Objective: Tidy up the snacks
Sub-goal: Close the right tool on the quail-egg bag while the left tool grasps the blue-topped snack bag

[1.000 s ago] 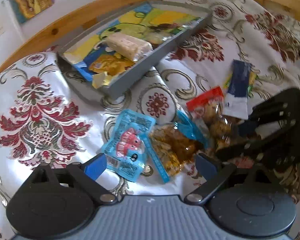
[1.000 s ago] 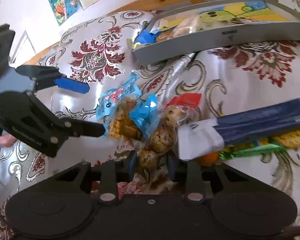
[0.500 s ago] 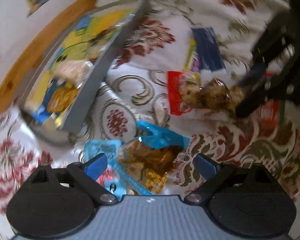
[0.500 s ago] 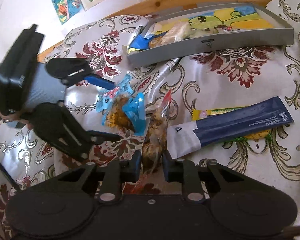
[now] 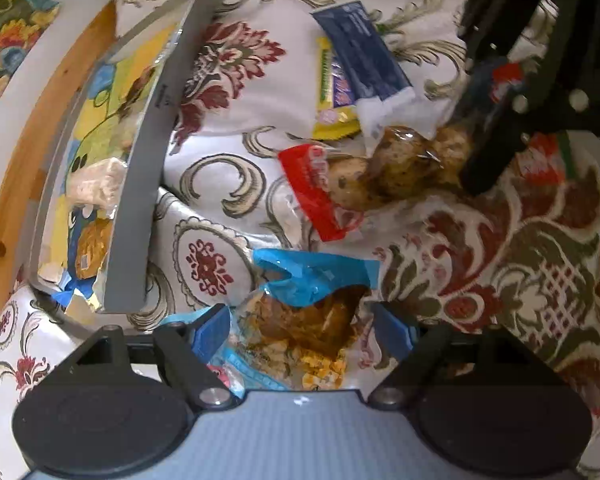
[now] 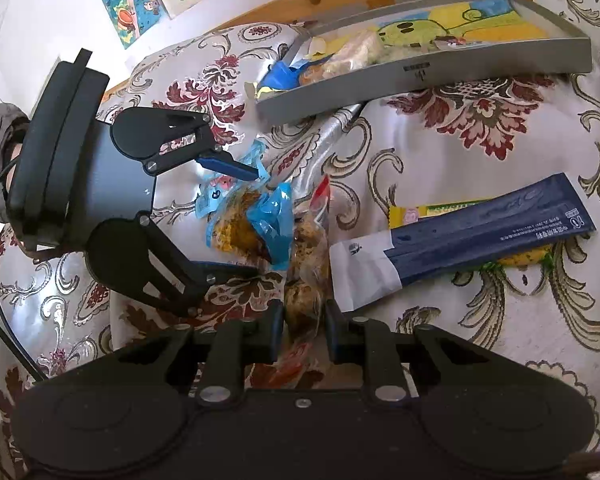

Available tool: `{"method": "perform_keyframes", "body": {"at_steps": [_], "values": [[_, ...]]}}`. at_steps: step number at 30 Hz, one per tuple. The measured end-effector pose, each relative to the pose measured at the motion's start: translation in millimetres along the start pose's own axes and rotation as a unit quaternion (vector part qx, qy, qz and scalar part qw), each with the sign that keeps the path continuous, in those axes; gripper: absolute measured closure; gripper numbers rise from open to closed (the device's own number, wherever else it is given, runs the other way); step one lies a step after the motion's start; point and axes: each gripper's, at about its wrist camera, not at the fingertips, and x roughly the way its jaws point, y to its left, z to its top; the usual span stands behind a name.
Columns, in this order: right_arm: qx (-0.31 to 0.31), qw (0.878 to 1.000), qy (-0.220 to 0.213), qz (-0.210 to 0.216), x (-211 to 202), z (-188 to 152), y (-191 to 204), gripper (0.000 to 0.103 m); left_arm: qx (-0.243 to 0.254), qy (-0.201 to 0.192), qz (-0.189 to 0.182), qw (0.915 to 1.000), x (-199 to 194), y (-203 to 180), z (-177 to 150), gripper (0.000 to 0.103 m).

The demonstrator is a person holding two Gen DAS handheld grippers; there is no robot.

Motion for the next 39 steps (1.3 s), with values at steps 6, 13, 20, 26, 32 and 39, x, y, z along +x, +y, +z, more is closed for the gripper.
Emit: {"method": "perform_keyframes", "body": {"at_steps": [6, 13, 20, 26, 32, 39], "values": [[-0.012, 1.000, 0.001, -0.005, 3.4, 1.8, 3.1, 0.080, -0.010, 0.012, -0.013, 0.9998, -0.5, -1.6, 0.5, 0.034], [-0.022, 1.000, -0.003, -0.008, 3.1, 0.6, 5.0, 0.080, -0.087, 0.028, -0.027, 0.9955, -5.4, 9.2, -4.2, 0.039], [-0.030, 0.999, -0.003, -0.011, 3.1, 0.7, 6.6, 0.079, -0.251, 0.058, -0.030, 0.9656, -12.2, 30.6, -13.8, 0.041], [-0.038, 0.999, -0.001, -0.010, 7.0, 2.1, 9.3, 0.074, -0.468, 0.050, -0.106, 0.8759, -22.3, 62.5, -43.3, 0.041], [-0.051, 0.999, -0.001, -0.015, 14.9, 3.4, 15.0, 0.067, -0.561, 0.038, -0.141, 0.8148, -27.2, 60.2, -60.3, 0.041], [-0.100, 0.994, -0.009, -0.046, 21.2, -4.6, 26.7, 0.071, -0.567, 0.037, -0.115, 0.8149, -19.6, 35.0, -66.6, 0.047]]}}
